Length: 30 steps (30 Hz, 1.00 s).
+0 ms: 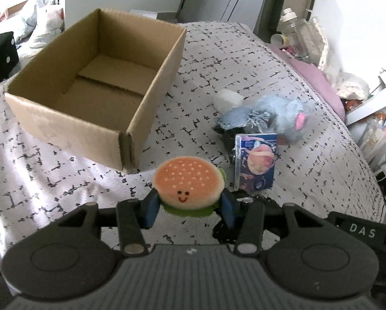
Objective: Organize soft objects
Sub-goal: 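Carry the hamburger plush into the box with the left gripper while the right gripper drops the black trinket in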
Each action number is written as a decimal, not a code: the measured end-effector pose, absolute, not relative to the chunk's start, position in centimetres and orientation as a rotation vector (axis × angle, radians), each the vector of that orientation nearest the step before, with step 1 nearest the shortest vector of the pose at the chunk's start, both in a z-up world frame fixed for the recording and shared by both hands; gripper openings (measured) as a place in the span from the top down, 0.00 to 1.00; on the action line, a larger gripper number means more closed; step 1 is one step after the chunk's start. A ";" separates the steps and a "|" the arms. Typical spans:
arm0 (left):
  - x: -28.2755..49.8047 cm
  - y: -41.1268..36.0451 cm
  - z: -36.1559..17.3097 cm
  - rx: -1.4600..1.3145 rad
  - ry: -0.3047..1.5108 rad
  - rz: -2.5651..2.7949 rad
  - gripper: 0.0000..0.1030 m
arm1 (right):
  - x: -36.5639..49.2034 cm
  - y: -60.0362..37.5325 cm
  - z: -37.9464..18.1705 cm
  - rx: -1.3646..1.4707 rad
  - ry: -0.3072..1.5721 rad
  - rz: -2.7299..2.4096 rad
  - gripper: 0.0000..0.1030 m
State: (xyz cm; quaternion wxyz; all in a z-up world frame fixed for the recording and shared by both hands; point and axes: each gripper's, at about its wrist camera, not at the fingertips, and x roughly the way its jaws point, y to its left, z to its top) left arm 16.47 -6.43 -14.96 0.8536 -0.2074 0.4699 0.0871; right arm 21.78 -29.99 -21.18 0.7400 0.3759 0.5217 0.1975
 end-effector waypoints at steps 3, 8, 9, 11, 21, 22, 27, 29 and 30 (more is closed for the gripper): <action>15.9 -6.3 -13.9 -0.403 0.979 0.183 0.53 | 21.3 -29.4 -19.9 0.790 1.111 0.432 0.93; 15.0 -5.9 -12.1 -0.358 0.959 0.175 0.53 | 20.9 -28.5 -17.6 0.738 1.058 0.449 0.93; 14.8 -5.8 -11.8 -0.348 0.956 0.170 0.53 | 20.9 -28.3 -17.2 0.730 1.048 0.454 0.93; 14.5 -5.5 -11.2 -0.330 0.946 0.167 0.53 | 20.8 -27.7 -16.4 0.716 1.032 0.461 0.93; 13.6 -3.6 -8.7 -0.288 0.910 0.154 0.53 | 20.5 -25.0 -12.8 0.648 0.957 0.508 0.93; 13.5 -3.4 -8.5 -0.285 0.906 0.154 0.53 | 20.5 -24.7 -12.6 0.645 0.952 0.513 0.93; 13.4 -2.2 -7.8 -0.270 0.896 0.153 0.53 | 20.7 -23.2 -11.3 0.620 0.925 0.526 0.93; 13.4 -1.7 -7.5 -0.264 0.891 0.154 0.53 | 20.7 -22.5 -10.8 0.607 0.914 0.531 0.93; 13.4 -1.4 -7.4 -0.262 0.888 0.155 0.53 | 20.7 -22.2 -10.5 0.603 0.910 0.535 0.93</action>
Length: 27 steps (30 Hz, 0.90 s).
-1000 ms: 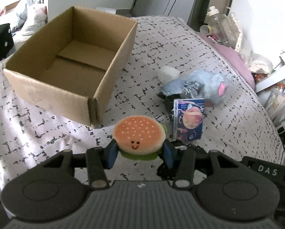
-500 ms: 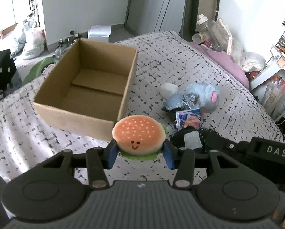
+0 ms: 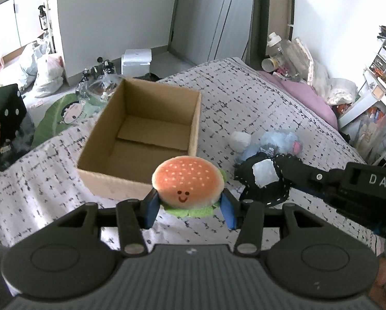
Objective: Organize soft objects
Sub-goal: 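Carry the hamburger plush into the box with the left gripper while the right gripper drops the black trinket in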
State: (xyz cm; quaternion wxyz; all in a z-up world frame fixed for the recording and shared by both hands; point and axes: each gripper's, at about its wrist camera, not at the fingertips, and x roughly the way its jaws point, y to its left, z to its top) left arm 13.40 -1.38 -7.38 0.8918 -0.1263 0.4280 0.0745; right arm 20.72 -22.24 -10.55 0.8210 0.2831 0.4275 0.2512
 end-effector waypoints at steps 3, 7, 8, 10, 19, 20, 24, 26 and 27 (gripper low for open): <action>13.5 -0.4 -7.1 -0.259 0.884 0.160 0.53 | 20.8 -21.2 -10.0 0.581 0.899 0.542 0.93; 13.7 0.9 -7.0 -0.256 0.883 0.165 0.53 | 21.0 -19.6 -9.4 0.547 0.887 0.551 0.93; 13.7 1.3 -7.0 -0.255 0.883 0.167 0.53 | 21.0 -19.2 -9.2 0.539 0.884 0.553 0.93; 13.8 2.0 -7.0 -0.254 0.883 0.167 0.53 | 21.2 -18.4 -9.1 0.524 0.881 0.557 0.93; 15.2 5.4 -8.2 -0.261 0.915 0.164 0.53 | 22.7 -14.8 -8.9 0.442 0.898 0.554 0.93; 15.4 5.7 -8.4 -0.261 0.921 0.166 0.53 | 22.9 -14.5 -9.0 0.434 0.903 0.550 0.93; 16.5 7.1 -9.2 -0.256 0.958 0.161 0.53 | 23.8 -13.1 -9.4 0.393 0.933 0.540 0.93; 17.0 7.6 -9.6 -0.250 0.977 0.159 0.53 | 24.2 -12.3 -9.4 0.367 0.942 0.539 0.93; 17.3 7.8 -9.7 -0.244 0.990 0.157 0.53 | 24.4 -11.9 -9.5 0.356 0.949 0.538 0.93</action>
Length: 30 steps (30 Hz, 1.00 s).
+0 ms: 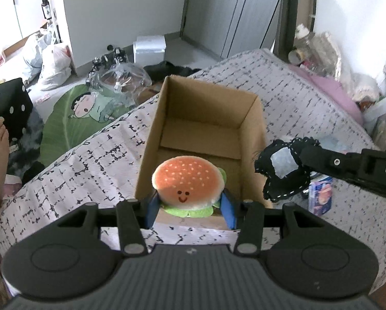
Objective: Organize soft objects
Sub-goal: 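Carry the hamburger plush into the box with the left gripper while the right gripper drops the black trinket in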
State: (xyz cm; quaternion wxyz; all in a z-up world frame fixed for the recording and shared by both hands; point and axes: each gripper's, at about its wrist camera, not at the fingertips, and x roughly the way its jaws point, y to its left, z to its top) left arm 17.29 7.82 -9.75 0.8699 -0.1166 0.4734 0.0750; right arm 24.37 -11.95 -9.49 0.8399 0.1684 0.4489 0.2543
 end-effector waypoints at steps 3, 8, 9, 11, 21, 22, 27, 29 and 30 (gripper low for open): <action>18.3 8.4 -10.3 -0.230 1.018 0.144 0.53 | 25.0 -10.8 -10.0 0.325 0.973 0.536 0.93; 19.6 8.6 -11.3 -0.187 1.069 0.128 0.53 | 25.9 -9.3 -10.8 0.271 1.012 0.541 0.93; 19.8 8.6 -11.4 -0.179 1.075 0.126 0.52 | 26.0 -9.0 -10.9 0.263 1.019 0.542 0.93; 20.3 8.5 -11.7 -0.164 1.087 0.120 0.52 | 26.2 -8.5 -11.1 0.243 1.031 0.546 0.93; 21.6 8.8 -13.2 -0.135 1.167 0.136 0.49 | 26.8 -6.9 -12.0 0.181 1.079 0.560 0.87; 21.6 8.7 -13.3 -0.138 1.177 0.138 0.49 | 26.8 -6.9 -12.1 0.178 1.080 0.554 0.87; 21.3 8.6 -13.1 -0.139 1.181 0.141 0.45 | 26.8 -7.4 -11.6 0.188 1.061 0.560 0.55; 21.2 8.5 -13.0 -0.142 1.179 0.144 0.43 | 26.7 -7.7 -11.3 0.186 1.047 0.556 0.52; 21.2 8.4 -12.8 -0.142 1.173 0.144 0.41 | 26.6 -7.8 -11.2 0.188 1.045 0.554 0.51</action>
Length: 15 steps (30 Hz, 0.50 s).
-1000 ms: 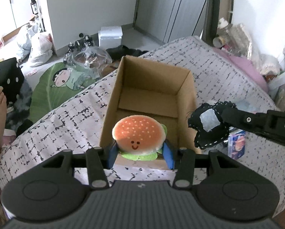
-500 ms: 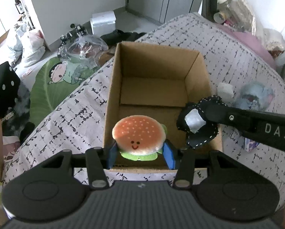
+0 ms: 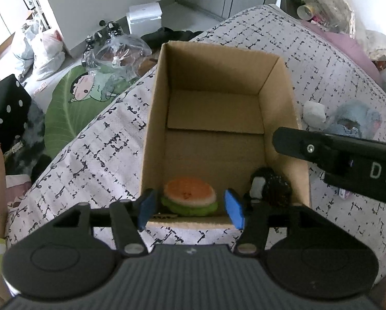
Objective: Organize soft objects
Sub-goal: 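Carry the hamburger plush into the box with the left gripper while the right gripper drops the black trinket in, then withdraw both open grippers from the box toward the remaining items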
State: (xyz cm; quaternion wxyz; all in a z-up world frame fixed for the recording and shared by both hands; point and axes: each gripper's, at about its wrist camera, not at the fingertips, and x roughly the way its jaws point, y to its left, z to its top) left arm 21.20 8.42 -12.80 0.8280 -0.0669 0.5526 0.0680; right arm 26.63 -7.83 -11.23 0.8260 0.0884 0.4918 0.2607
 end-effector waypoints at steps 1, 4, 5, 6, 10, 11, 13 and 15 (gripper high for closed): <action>21.2 8.3 -12.7 -0.142 1.171 0.146 0.40 | 26.6 -8.1 -11.1 0.195 1.044 0.554 0.50; 21.0 7.9 -12.1 -0.135 1.156 0.153 0.35 | 26.3 -9.0 -10.5 0.219 1.032 0.555 0.44; 20.9 7.8 -11.9 -0.129 1.148 0.154 0.34 | 26.3 -9.2 -10.3 0.219 1.026 0.553 0.42; 20.8 7.6 -11.7 -0.123 1.142 0.158 0.32 | 26.2 -9.4 -10.1 0.220 1.019 0.551 0.39; 20.3 7.5 -10.8 -0.138 1.132 0.185 0.29 | 25.6 -10.6 -9.1 0.233 0.995 0.547 0.20; 20.1 7.5 -10.6 -0.145 1.127 0.194 0.29 | 25.4 -10.9 -8.8 0.235 0.988 0.544 0.17; 19.6 7.6 -10.0 -0.168 1.098 0.195 0.29 | 25.1 -11.7 -8.4 0.233 0.967 0.530 0.13; 19.0 7.7 -9.2 -0.195 1.054 0.198 0.29 | 24.8 -12.5 -8.0 0.230 0.946 0.527 0.11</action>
